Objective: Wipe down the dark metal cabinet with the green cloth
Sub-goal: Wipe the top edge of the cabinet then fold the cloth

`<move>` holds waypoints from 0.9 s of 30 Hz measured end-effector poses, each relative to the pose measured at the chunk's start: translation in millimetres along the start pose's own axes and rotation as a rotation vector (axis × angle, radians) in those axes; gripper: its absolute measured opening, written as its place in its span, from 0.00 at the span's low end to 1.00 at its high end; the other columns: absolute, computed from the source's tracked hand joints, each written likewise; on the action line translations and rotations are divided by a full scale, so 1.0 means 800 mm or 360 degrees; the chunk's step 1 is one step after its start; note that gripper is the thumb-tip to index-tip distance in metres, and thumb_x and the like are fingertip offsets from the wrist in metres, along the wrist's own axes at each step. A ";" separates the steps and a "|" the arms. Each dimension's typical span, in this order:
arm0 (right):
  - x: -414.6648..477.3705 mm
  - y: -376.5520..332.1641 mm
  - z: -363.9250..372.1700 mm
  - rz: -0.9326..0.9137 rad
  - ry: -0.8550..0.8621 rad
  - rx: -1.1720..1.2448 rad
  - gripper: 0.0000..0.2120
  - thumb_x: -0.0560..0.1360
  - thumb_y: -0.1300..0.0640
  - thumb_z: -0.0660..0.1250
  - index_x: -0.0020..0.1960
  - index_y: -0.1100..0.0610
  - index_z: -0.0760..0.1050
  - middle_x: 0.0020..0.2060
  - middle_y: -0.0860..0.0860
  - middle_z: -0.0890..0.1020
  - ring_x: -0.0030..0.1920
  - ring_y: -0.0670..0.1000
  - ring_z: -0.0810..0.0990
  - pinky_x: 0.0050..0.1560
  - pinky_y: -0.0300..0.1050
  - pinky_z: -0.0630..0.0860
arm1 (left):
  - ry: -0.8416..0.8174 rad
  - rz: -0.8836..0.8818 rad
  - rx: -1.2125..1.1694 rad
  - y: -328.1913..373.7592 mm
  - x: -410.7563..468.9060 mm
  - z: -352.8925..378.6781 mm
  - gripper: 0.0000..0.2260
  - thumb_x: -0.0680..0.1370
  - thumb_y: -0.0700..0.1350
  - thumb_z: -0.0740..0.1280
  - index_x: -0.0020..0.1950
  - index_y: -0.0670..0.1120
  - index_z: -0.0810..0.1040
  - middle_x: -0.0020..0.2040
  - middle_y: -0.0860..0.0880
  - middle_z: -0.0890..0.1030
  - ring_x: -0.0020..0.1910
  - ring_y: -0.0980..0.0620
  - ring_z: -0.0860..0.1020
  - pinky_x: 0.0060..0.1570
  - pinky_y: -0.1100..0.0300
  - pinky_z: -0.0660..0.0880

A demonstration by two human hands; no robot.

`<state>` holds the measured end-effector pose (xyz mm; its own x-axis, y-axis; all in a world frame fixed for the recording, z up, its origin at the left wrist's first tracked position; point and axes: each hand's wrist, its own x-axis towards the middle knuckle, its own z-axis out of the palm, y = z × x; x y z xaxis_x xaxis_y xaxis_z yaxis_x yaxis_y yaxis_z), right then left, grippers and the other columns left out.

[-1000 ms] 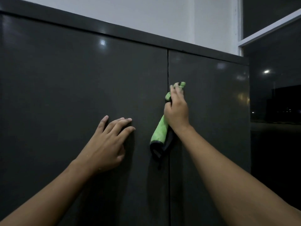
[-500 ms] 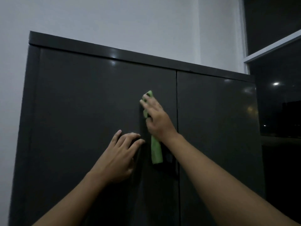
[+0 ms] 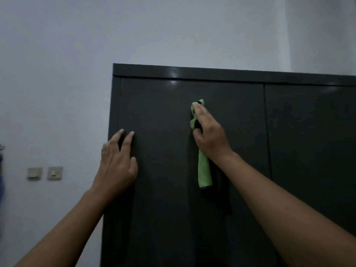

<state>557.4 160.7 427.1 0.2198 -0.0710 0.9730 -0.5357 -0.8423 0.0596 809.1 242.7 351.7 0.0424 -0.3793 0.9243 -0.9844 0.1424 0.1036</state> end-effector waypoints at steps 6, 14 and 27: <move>-0.026 -0.051 0.077 -0.0713 -0.0484 -0.0106 0.27 0.73 0.67 0.63 0.72 0.57 0.73 0.71 0.53 0.75 0.72 0.55 0.71 0.75 0.52 0.63 | -0.0093 0.0086 -0.0181 -0.044 0.002 -0.023 0.30 0.80 0.40 0.62 0.79 0.48 0.54 0.79 0.52 0.52 0.76 0.52 0.54 0.71 0.59 0.53; -0.057 -0.040 0.080 -0.1366 -0.0932 -0.0265 0.20 0.76 0.65 0.68 0.67 0.54 0.78 0.67 0.50 0.79 0.69 0.55 0.75 0.71 0.55 0.68 | -0.0133 0.0139 -0.0059 -0.046 -0.001 -0.024 0.31 0.81 0.40 0.61 0.80 0.48 0.50 0.80 0.52 0.50 0.77 0.52 0.54 0.70 0.59 0.58; -0.187 0.014 0.051 -0.1099 -0.0547 -0.0411 0.20 0.80 0.60 0.61 0.71 0.54 0.74 0.70 0.49 0.75 0.71 0.53 0.72 0.72 0.52 0.68 | -0.0217 0.0122 0.0052 -0.032 -0.018 -0.003 0.30 0.84 0.45 0.54 0.80 0.47 0.39 0.79 0.52 0.35 0.77 0.54 0.37 0.75 0.55 0.46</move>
<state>551.9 139.9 273.4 0.7849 0.2242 0.5776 -0.3496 -0.6094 0.7116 834.2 246.9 336.5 -0.0543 -0.4892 0.8705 -0.9889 0.1468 0.0208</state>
